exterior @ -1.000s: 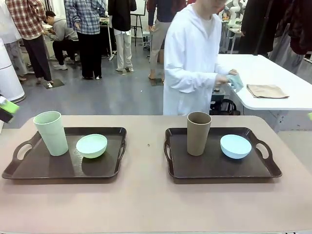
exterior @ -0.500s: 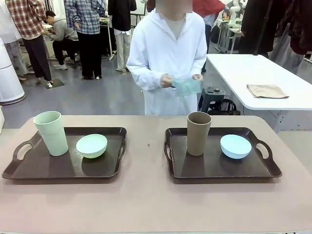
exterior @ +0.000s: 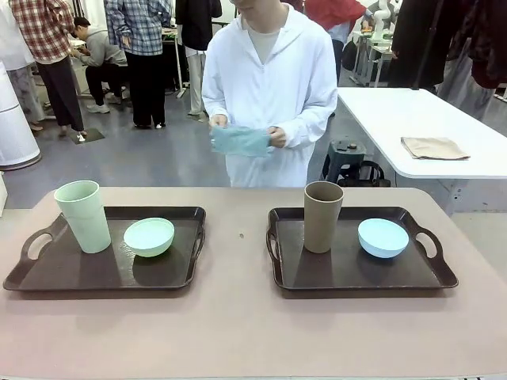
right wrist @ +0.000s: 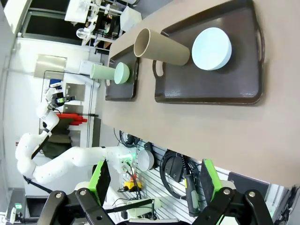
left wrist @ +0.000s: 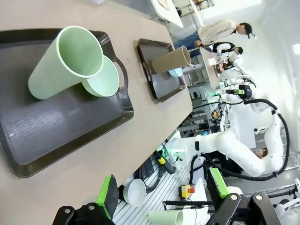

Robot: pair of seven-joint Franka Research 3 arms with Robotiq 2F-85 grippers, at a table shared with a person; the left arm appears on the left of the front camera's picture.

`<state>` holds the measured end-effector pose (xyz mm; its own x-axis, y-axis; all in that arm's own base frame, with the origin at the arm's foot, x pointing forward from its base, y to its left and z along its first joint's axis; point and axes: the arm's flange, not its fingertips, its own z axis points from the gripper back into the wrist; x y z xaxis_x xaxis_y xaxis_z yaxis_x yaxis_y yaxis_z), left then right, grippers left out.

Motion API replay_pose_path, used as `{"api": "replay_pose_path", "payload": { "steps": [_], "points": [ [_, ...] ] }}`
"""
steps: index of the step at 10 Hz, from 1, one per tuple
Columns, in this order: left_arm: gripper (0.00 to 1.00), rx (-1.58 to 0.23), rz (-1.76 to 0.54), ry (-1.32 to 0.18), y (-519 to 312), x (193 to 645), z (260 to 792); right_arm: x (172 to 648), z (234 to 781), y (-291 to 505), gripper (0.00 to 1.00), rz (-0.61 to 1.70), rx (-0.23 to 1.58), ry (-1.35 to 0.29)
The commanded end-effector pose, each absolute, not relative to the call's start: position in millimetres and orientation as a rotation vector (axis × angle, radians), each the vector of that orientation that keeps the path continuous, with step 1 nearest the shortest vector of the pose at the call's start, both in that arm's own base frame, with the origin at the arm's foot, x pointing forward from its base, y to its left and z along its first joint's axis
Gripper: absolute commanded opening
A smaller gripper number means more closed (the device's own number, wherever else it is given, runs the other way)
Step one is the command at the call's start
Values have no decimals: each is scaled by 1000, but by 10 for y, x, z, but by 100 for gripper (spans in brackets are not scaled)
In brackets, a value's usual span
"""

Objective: Set up a tray with a mat and arrange the tableware.
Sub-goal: Pick up the Picnic Bowl and Reusable plastic cup from the Handle tray in front of the human's position and hold them in the air.

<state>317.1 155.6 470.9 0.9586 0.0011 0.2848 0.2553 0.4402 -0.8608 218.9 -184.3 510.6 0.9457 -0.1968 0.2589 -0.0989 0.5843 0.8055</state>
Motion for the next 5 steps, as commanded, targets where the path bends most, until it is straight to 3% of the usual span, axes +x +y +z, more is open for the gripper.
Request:
{"api": "replay_pose_path", "payload": {
  "steps": [1,5],
  "points": [
    [100,-1114,-160,-259,1552,3181,4708,2234,5112,-1792,100,-58,945,-341],
    [100,-1114,-160,-259,1552,3181,4708,2234,5112,-1792,100,-58,945,-341]
  ]
}}
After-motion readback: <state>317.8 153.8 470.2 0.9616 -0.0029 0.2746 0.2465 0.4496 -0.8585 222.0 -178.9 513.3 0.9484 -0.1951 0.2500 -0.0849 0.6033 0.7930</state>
